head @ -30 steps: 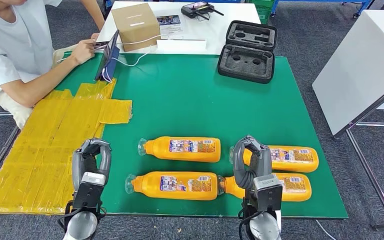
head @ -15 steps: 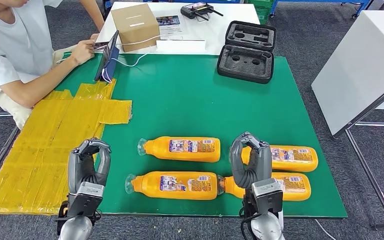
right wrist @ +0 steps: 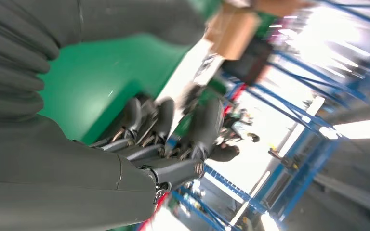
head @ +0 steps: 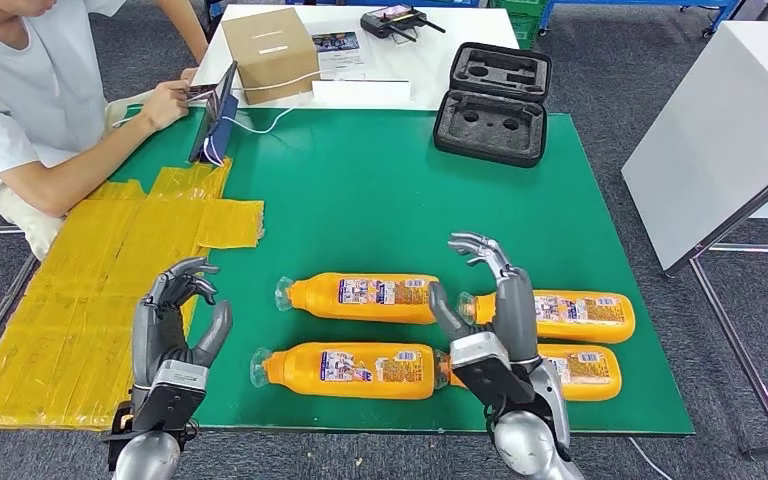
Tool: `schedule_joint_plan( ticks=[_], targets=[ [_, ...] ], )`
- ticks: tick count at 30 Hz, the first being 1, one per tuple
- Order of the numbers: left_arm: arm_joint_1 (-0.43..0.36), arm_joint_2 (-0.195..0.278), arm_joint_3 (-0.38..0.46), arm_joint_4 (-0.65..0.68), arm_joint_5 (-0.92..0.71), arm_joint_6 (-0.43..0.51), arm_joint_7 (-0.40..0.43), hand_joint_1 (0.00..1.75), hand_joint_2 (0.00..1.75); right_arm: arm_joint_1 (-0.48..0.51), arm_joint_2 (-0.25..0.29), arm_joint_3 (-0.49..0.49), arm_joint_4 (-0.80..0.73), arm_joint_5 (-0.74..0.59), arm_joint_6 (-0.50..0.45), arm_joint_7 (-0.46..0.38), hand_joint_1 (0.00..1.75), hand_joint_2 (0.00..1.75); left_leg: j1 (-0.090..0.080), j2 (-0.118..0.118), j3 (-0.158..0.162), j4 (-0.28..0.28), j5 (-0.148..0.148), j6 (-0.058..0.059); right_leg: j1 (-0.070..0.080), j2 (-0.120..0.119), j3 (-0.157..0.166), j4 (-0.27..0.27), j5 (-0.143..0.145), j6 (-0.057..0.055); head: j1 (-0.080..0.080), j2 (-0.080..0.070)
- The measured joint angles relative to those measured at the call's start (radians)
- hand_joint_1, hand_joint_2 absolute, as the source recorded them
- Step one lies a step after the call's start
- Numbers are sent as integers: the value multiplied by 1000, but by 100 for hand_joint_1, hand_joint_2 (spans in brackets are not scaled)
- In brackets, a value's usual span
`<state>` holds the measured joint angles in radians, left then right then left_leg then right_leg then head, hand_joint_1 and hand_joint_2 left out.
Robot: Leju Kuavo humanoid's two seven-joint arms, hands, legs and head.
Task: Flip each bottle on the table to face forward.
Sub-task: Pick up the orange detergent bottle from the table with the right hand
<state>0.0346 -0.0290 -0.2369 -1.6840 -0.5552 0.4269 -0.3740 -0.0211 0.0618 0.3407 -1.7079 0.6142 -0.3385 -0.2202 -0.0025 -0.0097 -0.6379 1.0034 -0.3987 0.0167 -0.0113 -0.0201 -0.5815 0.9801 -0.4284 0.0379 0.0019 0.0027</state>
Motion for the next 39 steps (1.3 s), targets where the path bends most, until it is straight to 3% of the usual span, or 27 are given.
schedule_joint_plan(
  ticks=[4, 6, 10, 20, 39],
  targets=[
    [0, 0, 0, -2, 0, -5, 2, 0, 175, -10, -3, 2, 7, 34, -2, 15, 0, 0, 0, 0, 0, 0, 0, 0, 0, 0, 0, 0, 0, 0, 0, 0],
    [0, 0, 1, -7, -1, -23, 10, 0, 175, -42, -12, 17, 34, 148, 4, 69, 0, 0, 0, 0, 0, 0, 0, 0, 0, 0, 0, 0, 0, 0, 0, 0],
    [-15, -14, 1, -15, 12, -93, 27, 0, 175, -174, -34, 114, 169, 430, 62, 174, 0, 175, 0, 0, 0, 0, 0, 0, 0, 0, 0, 0, 0, 0, 0, 0],
    [-45, -29, -3, -12, 23, -119, 26, 0, 175, -285, -40, 227, 331, 554, 123, 210, 0, 175, 0, 0, 0, 0, 0, 0, 0, 0, 0, 0, 0, 0, 0, 0],
    [-59, -31, -12, -7, 53, -157, 22, 0, 175, -333, -42, 262, 424, 604, 123, 250, 0, 175, 0, 0, 0, 0, 0, 0, 0, 0, 0, 0, 0, 0, 0, 0]
  ],
)
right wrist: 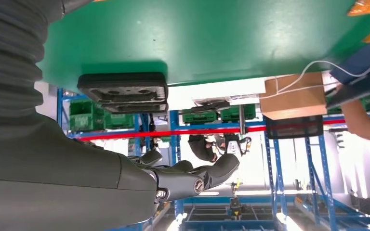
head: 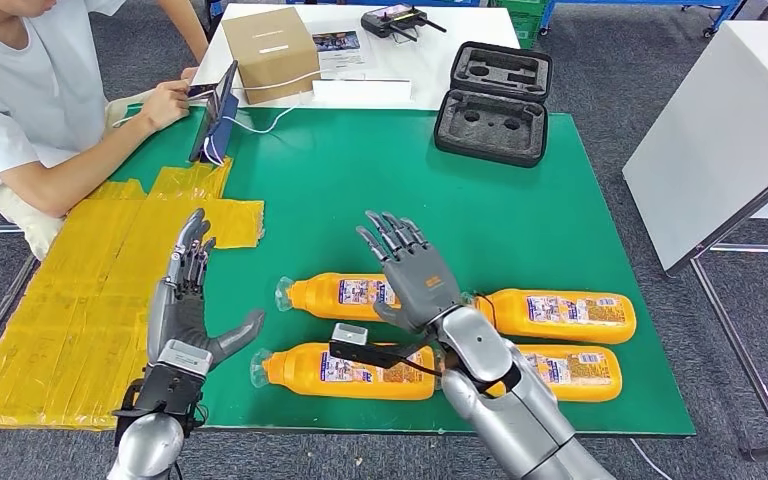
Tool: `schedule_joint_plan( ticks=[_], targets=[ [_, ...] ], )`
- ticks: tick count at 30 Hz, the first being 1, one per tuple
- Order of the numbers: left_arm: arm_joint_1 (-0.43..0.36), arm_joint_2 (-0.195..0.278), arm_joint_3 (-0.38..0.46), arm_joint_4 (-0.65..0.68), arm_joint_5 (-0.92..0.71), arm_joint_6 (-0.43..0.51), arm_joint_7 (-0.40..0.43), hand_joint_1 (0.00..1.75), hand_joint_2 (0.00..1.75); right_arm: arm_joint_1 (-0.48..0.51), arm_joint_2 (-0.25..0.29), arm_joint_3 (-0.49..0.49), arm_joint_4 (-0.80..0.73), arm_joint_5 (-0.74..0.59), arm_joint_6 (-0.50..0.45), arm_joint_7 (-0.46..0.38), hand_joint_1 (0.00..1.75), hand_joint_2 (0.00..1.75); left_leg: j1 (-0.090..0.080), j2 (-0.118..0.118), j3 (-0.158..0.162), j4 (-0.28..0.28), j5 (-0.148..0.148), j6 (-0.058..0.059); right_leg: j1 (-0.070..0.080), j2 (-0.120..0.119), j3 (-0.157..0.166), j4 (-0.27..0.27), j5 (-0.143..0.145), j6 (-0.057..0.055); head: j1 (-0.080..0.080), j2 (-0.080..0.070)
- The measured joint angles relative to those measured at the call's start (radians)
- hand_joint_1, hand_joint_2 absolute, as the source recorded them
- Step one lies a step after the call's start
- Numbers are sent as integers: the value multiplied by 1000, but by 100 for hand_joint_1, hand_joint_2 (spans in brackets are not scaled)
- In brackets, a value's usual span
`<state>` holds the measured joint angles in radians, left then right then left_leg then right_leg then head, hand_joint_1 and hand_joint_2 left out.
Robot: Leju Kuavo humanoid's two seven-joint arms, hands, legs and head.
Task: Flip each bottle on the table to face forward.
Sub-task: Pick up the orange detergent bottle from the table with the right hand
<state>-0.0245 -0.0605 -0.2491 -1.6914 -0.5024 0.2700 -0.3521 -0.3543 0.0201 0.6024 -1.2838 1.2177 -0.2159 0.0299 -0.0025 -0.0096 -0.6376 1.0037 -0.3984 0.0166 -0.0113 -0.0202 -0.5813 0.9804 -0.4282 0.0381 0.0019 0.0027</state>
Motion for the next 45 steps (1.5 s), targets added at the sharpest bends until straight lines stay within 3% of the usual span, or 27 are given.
schedule_joint_plan(
  ticks=[9, 13, 26, 35, 45],
  targets=[
    [-25, -7, -19, 33, 16, -11, -5, 0, 175, -76, 17, 13, 196, 89, -3, 99, 0, 175, 0, 0, 0, 0, 0, 0, 0, 0, 0, 0, 0, 0, 0, 0],
    [-36, -13, -31, 54, 28, -24, -5, 0, 175, -110, 28, -8, 295, 83, 6, 142, 0, 0, 0, 0, 0, 0, 0, 0, 0, 0, 0, 0, 0, 0, 0, 0],
    [-74, -38, -64, 139, 41, -43, -6, 0, 175, -184, 50, -116, 562, 37, 26, 180, 0, 0, 0, 1, 1, 0, 1, 0, 0, -1, 0, 0, 2, -2, 0, 0],
    [-90, -44, -82, 172, 54, -49, -11, 0, 175, -219, 68, -158, 666, -47, 85, 48, 0, 0, 0, 1, 1, 0, 1, 0, 0, -1, 0, 0, 2, -2, 0, 0],
    [-101, -45, -89, 196, 56, -49, -13, 0, 175, -239, 74, -162, 708, -48, 86, 31, 0, 0, 0, 1, 1, 0, 1, 1, 0, -1, 1, 0, 2, -2, 0, 0]
  ],
)
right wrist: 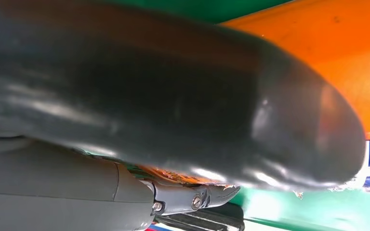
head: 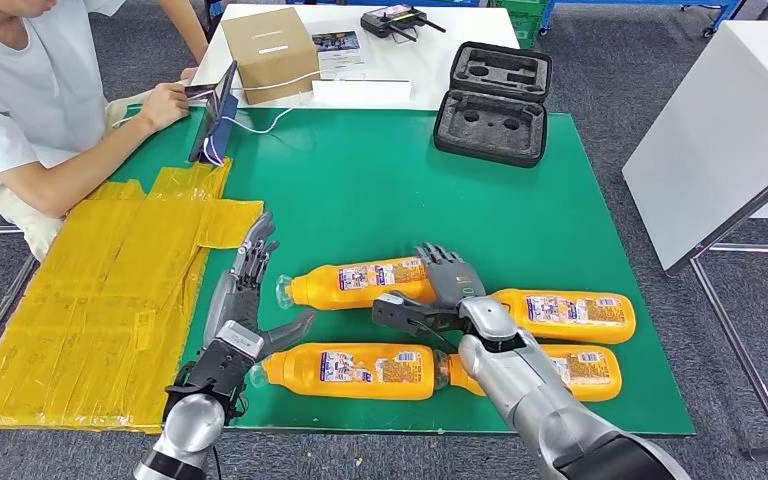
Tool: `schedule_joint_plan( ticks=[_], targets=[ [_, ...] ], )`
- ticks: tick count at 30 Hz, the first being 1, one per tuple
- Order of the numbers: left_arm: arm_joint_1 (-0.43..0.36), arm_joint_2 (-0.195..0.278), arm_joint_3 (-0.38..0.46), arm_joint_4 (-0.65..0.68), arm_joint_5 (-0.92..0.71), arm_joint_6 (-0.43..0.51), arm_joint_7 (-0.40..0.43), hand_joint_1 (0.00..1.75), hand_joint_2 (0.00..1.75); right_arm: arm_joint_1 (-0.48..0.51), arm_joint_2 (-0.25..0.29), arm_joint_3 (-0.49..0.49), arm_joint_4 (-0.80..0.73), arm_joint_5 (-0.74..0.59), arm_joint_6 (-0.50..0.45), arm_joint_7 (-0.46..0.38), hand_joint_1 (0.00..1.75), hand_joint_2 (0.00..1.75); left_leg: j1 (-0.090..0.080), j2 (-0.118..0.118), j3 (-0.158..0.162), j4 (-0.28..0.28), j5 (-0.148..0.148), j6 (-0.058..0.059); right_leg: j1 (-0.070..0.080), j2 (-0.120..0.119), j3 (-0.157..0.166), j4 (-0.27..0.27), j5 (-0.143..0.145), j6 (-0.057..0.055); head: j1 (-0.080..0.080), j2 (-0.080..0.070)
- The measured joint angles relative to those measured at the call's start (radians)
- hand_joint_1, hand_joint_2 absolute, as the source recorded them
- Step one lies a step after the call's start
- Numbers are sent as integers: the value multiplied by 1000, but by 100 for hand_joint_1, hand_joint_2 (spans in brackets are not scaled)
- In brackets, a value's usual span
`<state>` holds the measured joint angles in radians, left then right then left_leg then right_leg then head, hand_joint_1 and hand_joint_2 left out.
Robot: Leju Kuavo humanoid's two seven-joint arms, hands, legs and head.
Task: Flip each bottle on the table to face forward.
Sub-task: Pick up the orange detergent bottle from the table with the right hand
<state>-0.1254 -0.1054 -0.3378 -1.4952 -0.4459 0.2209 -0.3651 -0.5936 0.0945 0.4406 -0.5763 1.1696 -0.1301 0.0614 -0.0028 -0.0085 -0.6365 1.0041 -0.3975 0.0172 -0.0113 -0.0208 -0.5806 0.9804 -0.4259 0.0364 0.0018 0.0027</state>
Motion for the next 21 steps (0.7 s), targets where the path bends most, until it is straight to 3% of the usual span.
schedule_joint_plan(
  ticks=[8, 12, 18, 21],
  targets=[
    [-2, -1, 0, 7, 0, 0, 0, 0, 175, -6, 2, 0, 11, 0, 0, 0, 0, 0, 0, 0, 0, 0, 0, 0, 0, 0, 0, 0, 0, 0, 0, 0],
    [-2, -2, 0, 7, 1, 0, 0, 0, 175, -7, 3, 0, 14, 8, -11, 0, 0, 175, 0, 0, 0, 0, 0, 0, 0, 0, 0, 0, 0, 0, 0, 0],
    [0, -2, 0, 7, 6, -1, 0, 0, 175, -1, 6, 36, 11, 103, -108, 3, 0, 175, 0, 0, 0, 0, 0, 0, 0, 0, 0, 0, 0, 0, 0, 0],
    [1, -2, 0, 5, 8, -5, 0, 0, 175, 4, 6, 87, -3, 220, -149, 44, 0, 175, 0, 0, 0, 0, 0, 0, 0, 0, 0, 0, 0, 0, 0, 0]
  ],
)
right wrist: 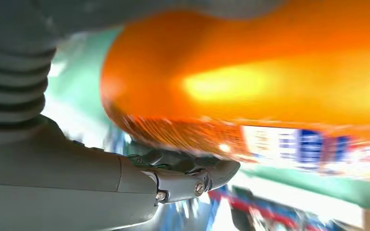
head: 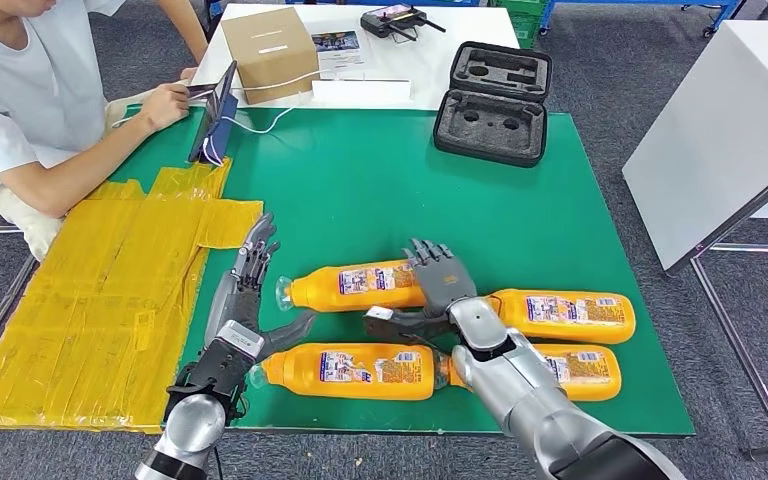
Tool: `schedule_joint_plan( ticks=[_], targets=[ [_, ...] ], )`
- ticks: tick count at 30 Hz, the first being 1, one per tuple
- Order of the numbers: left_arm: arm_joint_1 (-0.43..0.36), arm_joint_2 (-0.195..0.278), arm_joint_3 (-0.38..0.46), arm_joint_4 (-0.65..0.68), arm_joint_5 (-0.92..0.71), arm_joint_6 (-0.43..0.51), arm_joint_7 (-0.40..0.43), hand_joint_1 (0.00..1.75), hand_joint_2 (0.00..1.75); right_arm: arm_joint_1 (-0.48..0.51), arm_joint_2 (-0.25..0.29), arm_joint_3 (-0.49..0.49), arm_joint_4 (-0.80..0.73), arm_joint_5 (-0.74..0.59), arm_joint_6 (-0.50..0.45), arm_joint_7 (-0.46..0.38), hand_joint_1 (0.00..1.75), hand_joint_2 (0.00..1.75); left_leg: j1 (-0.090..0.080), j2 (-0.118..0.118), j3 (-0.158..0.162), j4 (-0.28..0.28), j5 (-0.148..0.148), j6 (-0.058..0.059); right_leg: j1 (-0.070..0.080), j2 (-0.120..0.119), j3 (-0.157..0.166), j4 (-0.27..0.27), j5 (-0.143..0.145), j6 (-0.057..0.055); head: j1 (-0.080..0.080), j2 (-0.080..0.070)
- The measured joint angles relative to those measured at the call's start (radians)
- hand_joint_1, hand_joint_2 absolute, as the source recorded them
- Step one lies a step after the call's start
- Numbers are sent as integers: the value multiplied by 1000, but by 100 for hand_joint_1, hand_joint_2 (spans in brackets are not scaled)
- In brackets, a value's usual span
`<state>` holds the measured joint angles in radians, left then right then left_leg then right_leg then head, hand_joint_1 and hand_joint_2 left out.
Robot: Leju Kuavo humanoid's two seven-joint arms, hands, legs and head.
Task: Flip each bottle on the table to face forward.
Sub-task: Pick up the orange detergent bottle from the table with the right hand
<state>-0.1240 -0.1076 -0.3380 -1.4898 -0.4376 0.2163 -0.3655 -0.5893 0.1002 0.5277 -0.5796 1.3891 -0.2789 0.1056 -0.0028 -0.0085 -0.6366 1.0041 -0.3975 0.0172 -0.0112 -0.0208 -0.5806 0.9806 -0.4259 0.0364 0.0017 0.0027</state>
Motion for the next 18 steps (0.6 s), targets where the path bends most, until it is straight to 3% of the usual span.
schedule_joint_plan(
  ticks=[2, 6, 10, 18],
  targets=[
    [1, 0, 0, -1, 0, -2, 1, 0, 175, -1, 0, 45, -7, 98, -18, 61, 0, 175, 0, 0, 0, 0, 0, 0, 0, 0, 0, 0, 0, 0, 0, 0],
    [6, 0, 1, -1, -1, -2, 15, 0, 175, -15, -1, 179, -11, 162, -57, 250, 0, 0, 0, 0, 0, 0, 0, 0, 0, 0, 0, 0, 0, 0, 0, 0],
    [24, 0, 8, -1, -3, 3, 19, 0, 175, -12, 0, 246, -39, 163, -155, 334, 0, 0, 0, 0, 0, 0, 0, 0, 0, 0, 0, 0, 0, 0, 0, 0],
    [40, 0, 16, -1, -7, 5, 20, 0, 175, -4, -6, 259, -100, 163, -172, 343, 0, 0, 0, -1, 0, 0, 0, 0, 0, 0, 0, 0, 0, 0, 0, 0]
  ],
)
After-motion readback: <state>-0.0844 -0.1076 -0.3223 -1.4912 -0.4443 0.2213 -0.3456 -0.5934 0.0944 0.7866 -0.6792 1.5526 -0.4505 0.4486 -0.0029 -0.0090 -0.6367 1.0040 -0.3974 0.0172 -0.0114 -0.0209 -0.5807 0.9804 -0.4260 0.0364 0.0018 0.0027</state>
